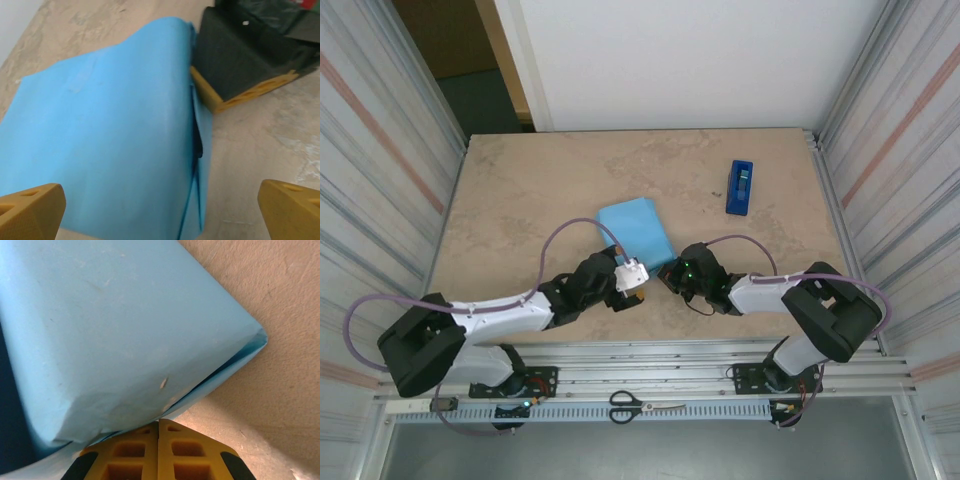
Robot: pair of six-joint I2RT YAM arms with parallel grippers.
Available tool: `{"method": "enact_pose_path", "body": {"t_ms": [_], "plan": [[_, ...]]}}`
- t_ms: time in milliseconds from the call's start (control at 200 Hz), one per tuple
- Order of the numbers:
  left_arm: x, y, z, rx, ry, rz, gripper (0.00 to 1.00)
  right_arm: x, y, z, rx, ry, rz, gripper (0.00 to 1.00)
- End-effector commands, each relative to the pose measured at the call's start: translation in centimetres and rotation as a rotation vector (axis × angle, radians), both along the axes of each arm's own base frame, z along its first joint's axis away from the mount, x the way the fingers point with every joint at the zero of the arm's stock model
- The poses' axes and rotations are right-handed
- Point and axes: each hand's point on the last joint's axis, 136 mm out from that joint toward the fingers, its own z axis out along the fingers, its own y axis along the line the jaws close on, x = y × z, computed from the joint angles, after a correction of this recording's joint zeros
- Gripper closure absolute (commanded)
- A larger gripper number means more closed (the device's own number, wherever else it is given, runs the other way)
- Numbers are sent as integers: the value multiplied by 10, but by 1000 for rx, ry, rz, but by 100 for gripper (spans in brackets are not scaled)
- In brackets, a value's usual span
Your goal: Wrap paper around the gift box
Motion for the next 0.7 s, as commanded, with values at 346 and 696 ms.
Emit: {"method": "enact_pose_path", "body": {"t_ms": [346,696], "plan": [[17,-12,-21,34,15,35,1,8,1,4,5,-1,-13,100],[30,-4,-24,24,-21,144,19,9,0,7,8,-2,-11,100]]}}
